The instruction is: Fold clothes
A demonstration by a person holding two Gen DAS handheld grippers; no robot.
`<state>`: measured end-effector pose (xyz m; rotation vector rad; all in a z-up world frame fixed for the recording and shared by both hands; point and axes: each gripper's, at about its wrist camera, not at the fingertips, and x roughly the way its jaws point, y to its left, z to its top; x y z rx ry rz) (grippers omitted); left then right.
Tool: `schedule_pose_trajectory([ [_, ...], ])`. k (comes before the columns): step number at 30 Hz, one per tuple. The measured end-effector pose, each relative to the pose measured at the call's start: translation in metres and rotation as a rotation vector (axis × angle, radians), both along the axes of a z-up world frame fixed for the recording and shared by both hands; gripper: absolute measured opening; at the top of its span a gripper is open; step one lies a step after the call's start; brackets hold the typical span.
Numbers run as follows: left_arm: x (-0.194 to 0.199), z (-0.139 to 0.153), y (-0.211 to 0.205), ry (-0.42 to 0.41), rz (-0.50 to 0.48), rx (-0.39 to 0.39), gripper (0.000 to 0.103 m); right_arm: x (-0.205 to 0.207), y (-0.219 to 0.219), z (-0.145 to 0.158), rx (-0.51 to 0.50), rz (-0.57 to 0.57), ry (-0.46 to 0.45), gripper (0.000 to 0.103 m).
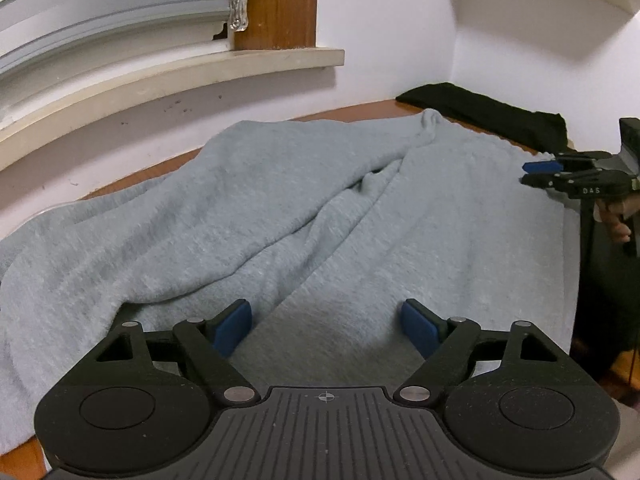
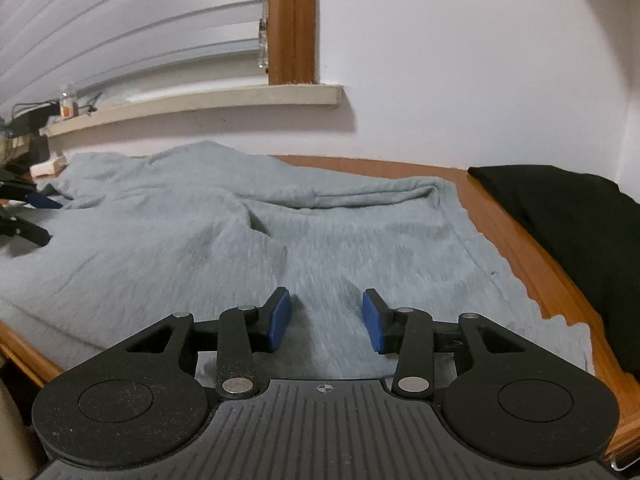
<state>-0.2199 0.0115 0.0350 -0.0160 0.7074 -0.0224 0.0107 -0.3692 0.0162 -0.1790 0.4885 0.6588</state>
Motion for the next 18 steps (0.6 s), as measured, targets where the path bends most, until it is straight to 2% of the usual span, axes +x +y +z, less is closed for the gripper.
schedule_pose_trajectory([
  [3,0.0,0.001,0.003,-0.012,0.011,-0.016,0.086,0.001,0.0,0.002,-0.01,0.009,0.009,0.045],
  [5,0.001,0.004,0.008,-0.025,0.005,-0.043,0.089,0.001,0.012,0.009,-0.033,0.016,-0.006,0.045],
  [7,-0.003,0.008,0.014,-0.055,0.004,-0.075,0.093,0.0,0.03,0.018,-0.01,0.059,-0.022,0.045],
  [8,-0.006,0.011,0.018,-0.07,0.005,-0.093,0.099,-0.002,0.044,0.023,-0.005,0.093,-0.034,0.044],
  [10,-0.014,0.018,0.028,-0.101,0.006,-0.121,0.103,-0.007,0.079,0.032,-0.015,0.172,-0.063,0.043],
  [12,-0.022,0.025,0.042,-0.135,0.033,-0.115,0.103,-0.014,0.123,0.04,-0.035,0.261,-0.086,0.035],
  [18,-0.056,0.04,0.092,-0.211,0.191,-0.115,0.103,-0.027,0.251,0.046,-0.125,0.487,-0.115,0.035],
])
